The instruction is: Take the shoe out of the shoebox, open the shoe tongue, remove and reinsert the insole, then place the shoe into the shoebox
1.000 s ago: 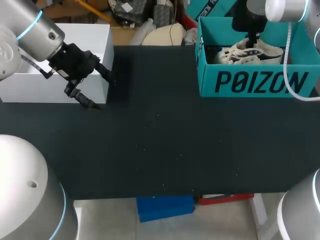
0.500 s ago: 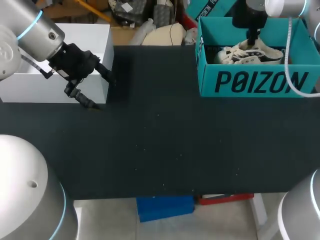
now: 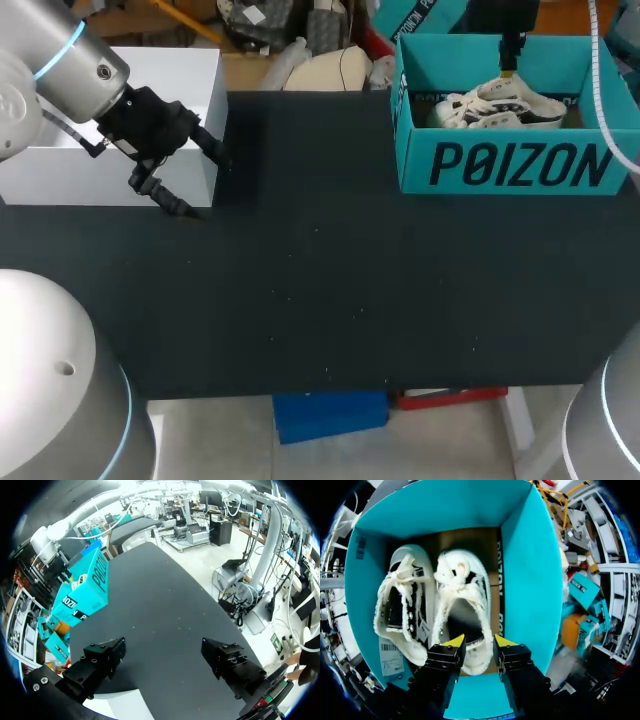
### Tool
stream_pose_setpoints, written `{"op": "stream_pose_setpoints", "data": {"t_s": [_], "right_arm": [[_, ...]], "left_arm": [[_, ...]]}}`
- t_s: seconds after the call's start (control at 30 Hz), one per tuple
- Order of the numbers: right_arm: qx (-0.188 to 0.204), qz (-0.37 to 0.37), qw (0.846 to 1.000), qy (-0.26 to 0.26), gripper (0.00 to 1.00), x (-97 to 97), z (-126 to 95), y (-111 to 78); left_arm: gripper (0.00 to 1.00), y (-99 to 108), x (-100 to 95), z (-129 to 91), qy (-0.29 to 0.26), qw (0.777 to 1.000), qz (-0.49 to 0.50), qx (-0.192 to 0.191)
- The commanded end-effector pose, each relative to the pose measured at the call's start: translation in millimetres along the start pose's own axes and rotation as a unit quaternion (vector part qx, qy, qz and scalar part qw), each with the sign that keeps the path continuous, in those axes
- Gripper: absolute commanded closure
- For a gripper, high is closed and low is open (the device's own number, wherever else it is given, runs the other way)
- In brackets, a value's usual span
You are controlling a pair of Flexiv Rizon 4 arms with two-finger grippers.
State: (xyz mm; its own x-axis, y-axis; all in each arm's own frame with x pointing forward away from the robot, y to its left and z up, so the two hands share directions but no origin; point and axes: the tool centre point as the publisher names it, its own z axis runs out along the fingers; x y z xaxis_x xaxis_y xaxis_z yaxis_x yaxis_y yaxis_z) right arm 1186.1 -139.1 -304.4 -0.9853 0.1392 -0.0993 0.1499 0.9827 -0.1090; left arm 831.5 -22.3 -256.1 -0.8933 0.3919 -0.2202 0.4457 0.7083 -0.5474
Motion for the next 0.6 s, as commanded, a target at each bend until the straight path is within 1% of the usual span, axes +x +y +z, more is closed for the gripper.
{"op": "stream_pose_setpoints", "data": {"t_s": [0.03, 0.1, 0.13, 0.2, 0.33, 0.4, 0.5, 0.6], "right_arm": [[0.006, 0.007, 0.999, -0.033, 0.64, 68.5, -76, 8.5], [0.006, 0.013, 0.999, -0.034, 0.67, 88.0, -90, 17.1], [0.007, 0.017, 0.999, -0.035, 0.67, 93.8, -94, 19.7], [0.007, 0.035, 0.999, -0.034, 0.67, 118.9, -111, 30.4], [0.012, 0.059, 0.997, -0.042, 0.68, 157.9, -136, 51.7], [0.011, 0.068, 0.997, -0.044, 0.66, 177.8, -147, 65.8], [0.006, 0.077, 0.996, -0.046, 0.67, 205.8, -157, 87.7], [-0.003, 0.092, 0.995, -0.045, 0.66, 232.9, -157, 108.3]], "left_arm": [[0.00, 0, 0.5, 0, 0.000, 1.000, 0.000, -0.001], [0.00, 0, 0.5, 0, 0.000, 1.000, 0.000, -0.001], [0.00, 0, 0.5, 0, 0.000, 1.000, 0.000, -0.001], [0.00, 0, 0.5, 0, 0.000, 1.000, 0.000, -0.001], [0.00, 0, 0.5, 0, 0.000, 1.000, 0.000, -0.001], [0.00, 0, 0.5, 0, 0.000, 1.000, 0.000, -0.001], [0.00, 0, 0.5, 0, 0.000, 1.000, 0.000, -0.001], [0.00, 0, 0.5, 0, 0.000, 1.000, 0.000, -0.001]]}}
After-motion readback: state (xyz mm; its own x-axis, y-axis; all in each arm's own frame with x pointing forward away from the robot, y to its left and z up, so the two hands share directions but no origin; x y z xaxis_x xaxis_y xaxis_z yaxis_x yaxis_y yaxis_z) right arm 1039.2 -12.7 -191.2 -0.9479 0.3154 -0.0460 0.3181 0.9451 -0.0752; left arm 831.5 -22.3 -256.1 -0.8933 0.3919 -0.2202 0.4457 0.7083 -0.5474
